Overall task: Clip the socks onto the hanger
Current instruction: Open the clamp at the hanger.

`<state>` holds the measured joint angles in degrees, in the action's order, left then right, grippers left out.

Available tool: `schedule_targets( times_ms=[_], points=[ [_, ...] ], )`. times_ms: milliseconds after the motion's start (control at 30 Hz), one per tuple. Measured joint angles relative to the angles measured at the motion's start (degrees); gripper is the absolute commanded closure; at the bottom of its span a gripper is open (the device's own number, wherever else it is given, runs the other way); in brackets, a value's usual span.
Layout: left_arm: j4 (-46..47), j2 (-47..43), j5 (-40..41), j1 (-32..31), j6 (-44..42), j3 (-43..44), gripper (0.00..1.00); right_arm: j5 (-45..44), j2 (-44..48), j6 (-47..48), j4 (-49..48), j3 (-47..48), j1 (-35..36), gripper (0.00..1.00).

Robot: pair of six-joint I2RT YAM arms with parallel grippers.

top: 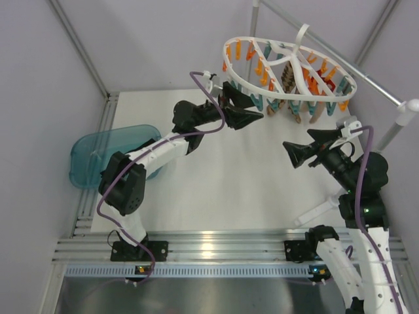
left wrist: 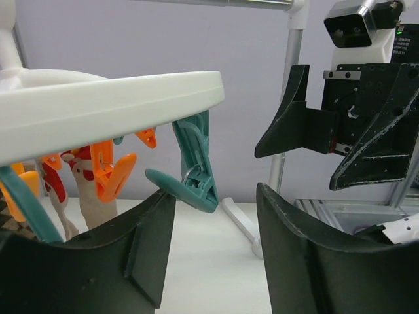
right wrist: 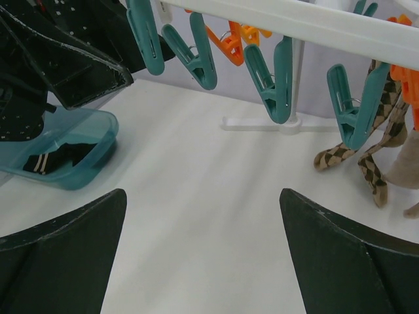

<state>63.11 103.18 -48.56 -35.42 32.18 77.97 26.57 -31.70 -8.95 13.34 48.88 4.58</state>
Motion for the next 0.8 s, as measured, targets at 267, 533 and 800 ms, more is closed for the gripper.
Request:
schedule_targets(
  times_ms=[267, 533, 800],
  points=[
    [0.2, 0.0, 0.3, -0.4, 0.5, 0.0, 0.57, 0.2, -0.3, -2.0, -2.2, 0.0, 0.0, 0.0],
    [-1.7, -0.1, 1.7, -0.5, -0.9, 0.0, 0.75, -3.5, -0.7, -7.3, -7.4, -1.2, 0.0, 0.0],
    [-7.9, -3.8, 5.5, -2.0, -6.3, -2.2, 1.0, -8.6, -6.0, -13.2, -8.1, -0.3, 0.2, 0.0]
  ],
)
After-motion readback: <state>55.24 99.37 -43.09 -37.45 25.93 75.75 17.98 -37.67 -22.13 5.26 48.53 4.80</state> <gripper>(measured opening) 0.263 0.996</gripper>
